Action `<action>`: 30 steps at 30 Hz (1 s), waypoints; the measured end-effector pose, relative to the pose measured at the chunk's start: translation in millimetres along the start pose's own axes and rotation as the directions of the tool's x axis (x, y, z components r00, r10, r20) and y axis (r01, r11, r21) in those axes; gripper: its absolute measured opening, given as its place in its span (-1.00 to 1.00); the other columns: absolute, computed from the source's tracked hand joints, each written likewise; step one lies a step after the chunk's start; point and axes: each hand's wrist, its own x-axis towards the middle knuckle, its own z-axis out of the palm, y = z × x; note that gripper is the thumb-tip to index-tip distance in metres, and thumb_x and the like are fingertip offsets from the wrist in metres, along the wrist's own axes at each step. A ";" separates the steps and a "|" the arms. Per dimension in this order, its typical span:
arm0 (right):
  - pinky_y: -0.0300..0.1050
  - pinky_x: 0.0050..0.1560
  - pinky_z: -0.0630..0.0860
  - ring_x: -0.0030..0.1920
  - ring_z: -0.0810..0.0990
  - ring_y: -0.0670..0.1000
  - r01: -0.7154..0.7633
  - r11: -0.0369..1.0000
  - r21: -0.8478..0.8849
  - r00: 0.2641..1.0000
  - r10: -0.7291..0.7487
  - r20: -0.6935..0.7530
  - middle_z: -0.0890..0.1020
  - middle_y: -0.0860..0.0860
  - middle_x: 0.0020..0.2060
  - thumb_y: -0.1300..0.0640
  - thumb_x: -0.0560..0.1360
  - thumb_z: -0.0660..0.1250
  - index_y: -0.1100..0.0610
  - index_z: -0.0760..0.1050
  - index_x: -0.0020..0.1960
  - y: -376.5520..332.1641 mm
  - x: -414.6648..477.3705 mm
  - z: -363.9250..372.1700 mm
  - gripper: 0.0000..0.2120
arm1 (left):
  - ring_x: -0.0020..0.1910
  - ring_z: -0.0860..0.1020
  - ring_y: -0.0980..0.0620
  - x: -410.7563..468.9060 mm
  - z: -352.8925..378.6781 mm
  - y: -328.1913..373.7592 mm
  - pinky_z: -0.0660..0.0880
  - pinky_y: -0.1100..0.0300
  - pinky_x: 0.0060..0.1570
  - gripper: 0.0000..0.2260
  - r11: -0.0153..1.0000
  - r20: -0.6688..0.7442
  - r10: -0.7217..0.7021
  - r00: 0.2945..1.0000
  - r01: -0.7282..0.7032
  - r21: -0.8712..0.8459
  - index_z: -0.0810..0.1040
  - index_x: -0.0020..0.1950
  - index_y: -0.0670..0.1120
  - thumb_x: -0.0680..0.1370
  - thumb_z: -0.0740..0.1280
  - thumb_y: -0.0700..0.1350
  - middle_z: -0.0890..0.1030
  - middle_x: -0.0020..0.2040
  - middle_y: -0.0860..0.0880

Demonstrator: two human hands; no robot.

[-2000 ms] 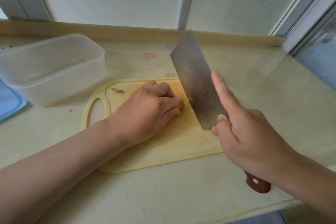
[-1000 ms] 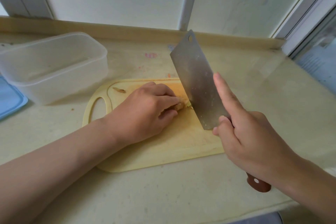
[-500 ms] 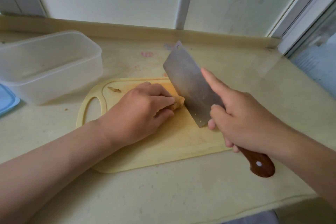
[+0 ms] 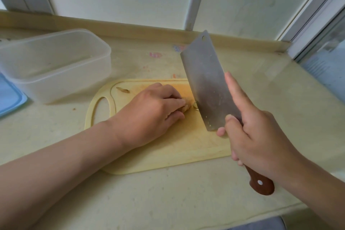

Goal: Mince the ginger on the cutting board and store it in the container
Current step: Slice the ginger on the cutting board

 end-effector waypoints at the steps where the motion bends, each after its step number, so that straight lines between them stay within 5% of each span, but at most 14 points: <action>1: 0.14 -0.37 0.58 -0.44 0.55 0.19 0.002 1.000 -0.005 1.000 -0.002 0.005 0.65 0.27 -0.30 0.18 0.63 0.11 -0.55 -0.12 0.54 0.2 0.7 -0.5 -0.21 | -0.15 0.58 -0.13 0.1 -0.3 0.2 0.58 0.05 -0.10 -0.81 1.000 0.004 -0.001 1.000 0.001 0.000 0.72 0.05 -0.15 0.51 0.42 -0.09 0.65 -0.01 -0.09; 6: 0.01 -0.46 0.63 -0.31 0.68 0.15 -0.058 0.998 0.003 0.993 0.057 0.101 0.67 -0.07 -0.39 0.20 0.65 0.10 -0.58 -0.08 0.53 -3.0 6.9 -7.2 -0.22 | -0.15 0.58 -0.12 0.9 0.4 0.1 0.51 0.10 -0.07 -0.81 1.000 0.002 -0.004 1.000 0.004 -0.009 0.72 0.03 -0.14 0.49 0.42 -0.09 0.67 -0.01 -0.07; 10: 0.00 -0.49 0.62 -0.52 0.59 0.04 -0.092 0.991 -0.099 0.960 0.114 0.256 0.68 0.10 -0.24 0.21 0.64 0.08 -0.57 -0.06 0.53 -18.3 29.9 -20.4 -0.22 | -0.17 0.57 -0.12 2.6 1.5 2.3 0.55 0.08 -0.13 -0.82 1.000 0.007 0.017 1.000 -0.017 -0.008 0.73 0.01 -0.15 0.46 0.45 -0.12 0.68 -0.01 -0.05; 14: 0.09 -0.44 0.67 -0.46 0.66 0.09 -0.062 0.975 -0.211 0.915 0.140 0.378 0.61 0.02 -0.09 0.20 0.65 0.06 -0.49 -0.16 0.58 -32.5 53.1 -24.3 -0.22 | -0.16 0.60 -0.14 1.9 0.0 1.0 0.59 0.03 -0.13 -0.81 1.000 -0.010 0.000 1.000 0.000 -0.028 0.73 0.05 -0.14 0.48 0.44 -0.12 0.68 -0.01 -0.08; 22: -0.01 -0.42 0.64 -0.45 0.65 0.08 -0.238 0.970 -0.054 0.916 0.242 0.321 0.69 0.06 -0.20 0.17 0.67 0.20 -0.46 -0.24 0.58 -13.0 39.5 -19.3 -0.16 | -0.15 0.57 -0.14 -1.1 2.2 0.9 0.54 0.07 -0.11 -0.83 0.999 -0.018 -0.039 0.999 0.038 -0.014 0.71 0.01 -0.14 0.50 0.42 -0.11 0.65 0.00 -0.08; 24: -0.01 -0.40 0.65 -0.44 0.64 0.04 -0.268 0.962 -0.054 0.903 0.270 0.333 0.68 0.07 -0.18 0.16 0.68 0.23 -0.30 -0.02 0.62 -13.8 38.8 -20.6 -0.31 | -0.14 0.57 -0.13 -1.2 2.7 1.0 0.51 0.08 -0.08 -0.83 0.999 -0.022 -0.031 0.999 0.031 -0.007 0.71 0.02 -0.14 0.50 0.42 -0.11 0.65 0.00 -0.08; 26: -0.03 -0.41 0.64 -0.46 0.61 0.01 -0.291 0.955 -0.049 0.901 0.291 0.321 0.68 0.15 -0.16 0.22 0.67 0.21 0.01 0.31 0.44 -13.5 42.2 -22.2 -0.63 | -0.15 0.57 -0.14 -1.3 3.8 0.2 0.45 0.11 -0.07 -0.83 1.000 -0.028 -0.023 0.999 0.023 0.002 0.71 0.02 -0.15 0.49 0.42 -0.12 0.65 0.00 -0.09; 30: -0.12 -0.49 0.53 -0.53 0.58 0.04 -0.273 0.954 -0.125 0.912 0.298 0.281 0.69 0.15 -0.24 0.23 0.60 0.16 0.10 0.40 0.17 -13.3 45.1 -20.2 -0.83 | -0.16 0.55 -0.12 -2.2 4.2 -0.6 0.49 0.08 -0.08 -0.83 1.000 -0.026 -0.011 1.000 0.011 0.003 0.71 0.03 -0.15 0.49 0.43 -0.12 0.65 0.00 -0.09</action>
